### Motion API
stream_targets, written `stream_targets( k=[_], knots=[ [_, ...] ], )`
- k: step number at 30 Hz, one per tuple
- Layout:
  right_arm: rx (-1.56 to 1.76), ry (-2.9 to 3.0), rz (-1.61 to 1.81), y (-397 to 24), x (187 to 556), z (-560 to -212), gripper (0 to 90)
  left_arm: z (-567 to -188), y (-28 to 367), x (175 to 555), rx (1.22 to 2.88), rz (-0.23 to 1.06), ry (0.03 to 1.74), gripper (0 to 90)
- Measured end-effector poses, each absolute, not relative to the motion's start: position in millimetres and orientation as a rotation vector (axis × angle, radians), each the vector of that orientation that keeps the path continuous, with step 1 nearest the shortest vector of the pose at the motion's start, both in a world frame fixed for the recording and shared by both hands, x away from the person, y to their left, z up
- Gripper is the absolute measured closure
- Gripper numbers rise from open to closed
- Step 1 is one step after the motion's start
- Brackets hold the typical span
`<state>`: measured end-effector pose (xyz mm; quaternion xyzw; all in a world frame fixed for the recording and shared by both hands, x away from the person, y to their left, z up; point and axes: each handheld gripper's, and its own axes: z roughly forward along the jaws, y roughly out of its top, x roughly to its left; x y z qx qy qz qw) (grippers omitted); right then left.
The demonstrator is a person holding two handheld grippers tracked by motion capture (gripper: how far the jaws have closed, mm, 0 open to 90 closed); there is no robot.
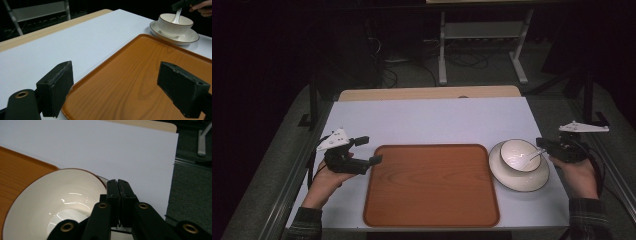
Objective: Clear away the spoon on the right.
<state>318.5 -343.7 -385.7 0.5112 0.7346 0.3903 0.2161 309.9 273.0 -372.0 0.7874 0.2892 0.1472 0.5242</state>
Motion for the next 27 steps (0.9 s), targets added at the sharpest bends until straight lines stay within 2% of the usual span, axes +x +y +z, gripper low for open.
stream_targets(
  k=[1, 2, 3, 5, 6, 7, 8, 9, 11, 12, 15, 27],
  knots=[
    [1.417, 2.036, 1.082, -344, 319, -386, 84.8, -372, 273, 310, 1.884, 0.352, 0.692, 13.0],
    [1.412, 2.014, 1.104, -345, 315, -382, 76.7, -372, 273, 310, 1.885, 0.351, 0.692, 13.0],
    [1.413, 2.007, 1.112, -346, 314, -381, 73.9, -373, 273, 310, 1.885, 0.349, 0.693, 13.0],
    [1.416, 1.977, 1.117, -349, 310, -378, 60.6, -373, 273, 311, 1.888, 0.349, 0.693, 13.0],
    [1.416, 1.977, 1.117, -349, 310, -378, 60.6, -373, 273, 311, 1.888, 0.349, 0.693, 13.0],
    [1.423, 1.946, 1.135, -352, 307, -376, 52.4, -373, 273, 311, 1.888, 0.348, 0.694, 13.0],
    [1.423, 1.946, 1.135, -352, 307, -376, 52.4, -373, 273, 311, 1.888, 0.348, 0.694, 13.0],
    [1.430, 1.933, 1.149, -355, 304, -376, 45.8, -373, 273, 311, 1.886, 0.347, 0.694, 13.0],
    [1.433, 1.926, 1.155, -356, 303, -376, 44.1, -373, 273, 311, 1.885, 0.347, 0.694, 13.0],
    [1.446, 1.916, 1.163, -359, 302, -380, 39.3, -373, 273, 311, 1.887, 0.347, 0.694, 13.0],
    [1.471, 1.901, 1.189, -363, 302, -389, 35.8, -373, 272, 311, 1.887, 0.347, 0.692, 13.0],
    [1.473, 1.965, 1.239, -356, 309, -409, 34.5, -373, 272, 312, 1.890, 0.346, 0.688, 13.0]
  ],
)
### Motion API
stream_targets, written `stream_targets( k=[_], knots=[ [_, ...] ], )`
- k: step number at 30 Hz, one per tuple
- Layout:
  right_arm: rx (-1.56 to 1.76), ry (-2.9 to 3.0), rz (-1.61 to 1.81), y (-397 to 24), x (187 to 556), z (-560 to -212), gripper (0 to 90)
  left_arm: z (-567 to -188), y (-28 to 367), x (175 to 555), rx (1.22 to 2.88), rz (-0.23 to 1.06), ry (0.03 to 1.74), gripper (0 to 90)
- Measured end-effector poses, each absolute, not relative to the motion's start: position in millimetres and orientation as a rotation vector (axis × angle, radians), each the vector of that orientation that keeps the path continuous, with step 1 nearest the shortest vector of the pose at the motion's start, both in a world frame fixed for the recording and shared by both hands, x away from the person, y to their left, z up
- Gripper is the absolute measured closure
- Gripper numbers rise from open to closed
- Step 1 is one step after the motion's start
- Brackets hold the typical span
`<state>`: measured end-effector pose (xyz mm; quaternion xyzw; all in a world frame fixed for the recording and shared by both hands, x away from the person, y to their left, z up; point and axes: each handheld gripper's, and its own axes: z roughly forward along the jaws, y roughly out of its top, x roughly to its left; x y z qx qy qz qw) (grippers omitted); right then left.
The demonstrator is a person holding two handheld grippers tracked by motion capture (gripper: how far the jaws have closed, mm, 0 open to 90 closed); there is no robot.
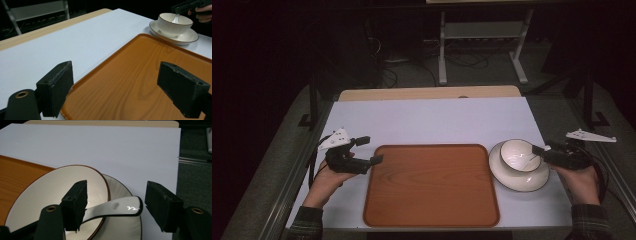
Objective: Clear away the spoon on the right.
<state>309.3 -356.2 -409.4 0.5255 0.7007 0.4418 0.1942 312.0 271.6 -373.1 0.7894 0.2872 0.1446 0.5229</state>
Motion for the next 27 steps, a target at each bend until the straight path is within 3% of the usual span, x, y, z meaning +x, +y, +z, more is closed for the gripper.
stream_targets(
  k=[10, 27],
  knots=[
    [1.486, 1.982, 1.243, -355.1, 307.6, -415.6, 36.8, -372.6, 271.9, 311.7, 1.886, 0.346, 0.690, 13.0],
    [1.444, 2.011, 1.270, -351.8, 306.7, -413.3, 53.9, -371.4, 272.7, 311.4, 1.888, 0.351, 0.688, 13.0]
  ],
)
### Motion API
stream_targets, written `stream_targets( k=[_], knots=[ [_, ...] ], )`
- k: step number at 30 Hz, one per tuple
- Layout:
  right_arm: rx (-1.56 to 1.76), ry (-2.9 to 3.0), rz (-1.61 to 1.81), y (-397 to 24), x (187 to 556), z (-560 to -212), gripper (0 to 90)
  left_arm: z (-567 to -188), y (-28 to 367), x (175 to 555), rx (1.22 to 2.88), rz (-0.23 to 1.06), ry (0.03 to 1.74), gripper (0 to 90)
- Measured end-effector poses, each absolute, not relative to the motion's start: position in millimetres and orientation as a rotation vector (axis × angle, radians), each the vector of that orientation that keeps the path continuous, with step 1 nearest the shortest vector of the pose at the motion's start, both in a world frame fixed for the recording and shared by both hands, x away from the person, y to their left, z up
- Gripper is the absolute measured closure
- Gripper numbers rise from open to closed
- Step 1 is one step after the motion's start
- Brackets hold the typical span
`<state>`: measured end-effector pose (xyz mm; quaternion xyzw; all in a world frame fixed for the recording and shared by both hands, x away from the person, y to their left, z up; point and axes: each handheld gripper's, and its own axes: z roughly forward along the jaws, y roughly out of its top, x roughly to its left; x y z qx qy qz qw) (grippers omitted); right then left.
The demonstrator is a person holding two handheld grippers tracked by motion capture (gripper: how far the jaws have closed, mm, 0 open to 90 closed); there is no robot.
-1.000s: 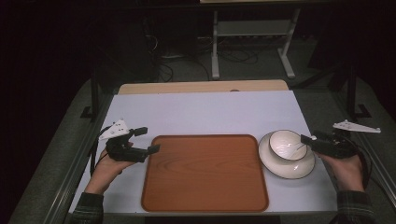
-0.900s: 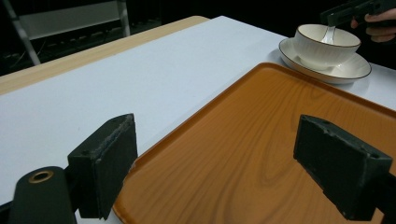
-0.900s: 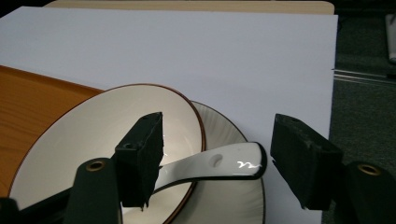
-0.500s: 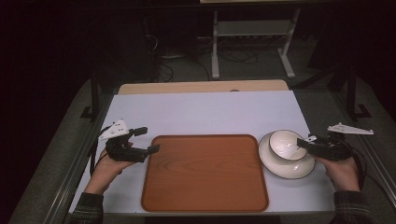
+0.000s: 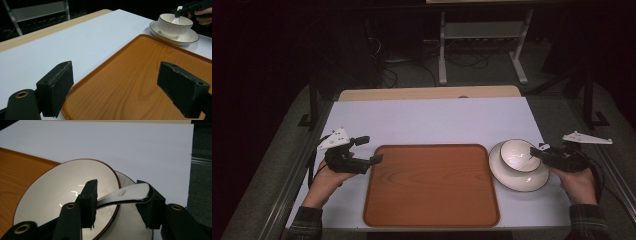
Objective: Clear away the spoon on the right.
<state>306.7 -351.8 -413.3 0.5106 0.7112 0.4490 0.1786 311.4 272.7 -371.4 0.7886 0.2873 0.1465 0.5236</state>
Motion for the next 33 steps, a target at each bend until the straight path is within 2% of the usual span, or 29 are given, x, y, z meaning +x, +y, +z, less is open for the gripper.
stream_targets(
  k=[13, 25, 33],
  knots=[
    [1.334, 2.026, 1.338, -336, 306, -394, 70.5, -371, 272, 311, 1.887, 0.353, 0.686, 13.1],
    [1.286, 2.043, 1.418, -330, 308, -385, 80.2, -371, 272, 310, 1.886, 0.353, 0.686, 13.1],
    [1.276, 2.046, 1.431, -330, 310, -381, 83.7, -371, 272, 310, 1.888, 0.354, 0.686, 13.1]
  ],
)
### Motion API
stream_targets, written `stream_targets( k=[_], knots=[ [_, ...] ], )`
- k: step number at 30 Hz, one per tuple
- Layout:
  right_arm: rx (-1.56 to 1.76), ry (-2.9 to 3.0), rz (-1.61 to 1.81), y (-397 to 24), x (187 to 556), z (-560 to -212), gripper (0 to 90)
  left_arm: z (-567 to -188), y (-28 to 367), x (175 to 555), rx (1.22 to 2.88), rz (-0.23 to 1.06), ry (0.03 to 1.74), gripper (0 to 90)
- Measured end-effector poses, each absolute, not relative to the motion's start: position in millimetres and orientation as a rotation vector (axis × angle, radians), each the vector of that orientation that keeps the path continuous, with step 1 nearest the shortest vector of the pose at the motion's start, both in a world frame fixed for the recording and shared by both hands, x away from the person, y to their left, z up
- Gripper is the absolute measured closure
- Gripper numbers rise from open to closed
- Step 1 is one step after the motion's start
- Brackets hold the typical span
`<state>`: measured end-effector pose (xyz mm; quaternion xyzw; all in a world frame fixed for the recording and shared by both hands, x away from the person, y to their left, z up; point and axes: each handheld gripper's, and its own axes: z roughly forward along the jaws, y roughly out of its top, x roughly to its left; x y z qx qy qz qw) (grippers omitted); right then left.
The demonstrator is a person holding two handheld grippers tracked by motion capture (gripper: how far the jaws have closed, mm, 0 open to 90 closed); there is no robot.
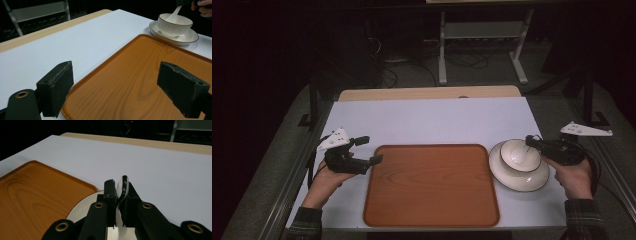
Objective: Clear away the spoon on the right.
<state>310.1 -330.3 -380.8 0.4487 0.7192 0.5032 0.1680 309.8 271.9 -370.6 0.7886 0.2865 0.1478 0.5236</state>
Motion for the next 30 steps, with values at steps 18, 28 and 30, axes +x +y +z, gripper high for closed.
stream_targets(
  k=[18, 28, 30],
  knots=[
    [1.230, 2.020, 1.414, -329, 311, -354, 83.8, -372, 271, 310, 1.894, 0.351, 0.685, 13.1],
    [1.156, 2.036, 1.431, -312, 309, -335, 83.8, -372, 270, 310, 1.895, 0.350, 0.683, 13.1],
    [1.147, 2.037, 1.434, -310, 308, -333, 83.8, -372, 270, 310, 1.895, 0.349, 0.685, 13.1]
  ],
)
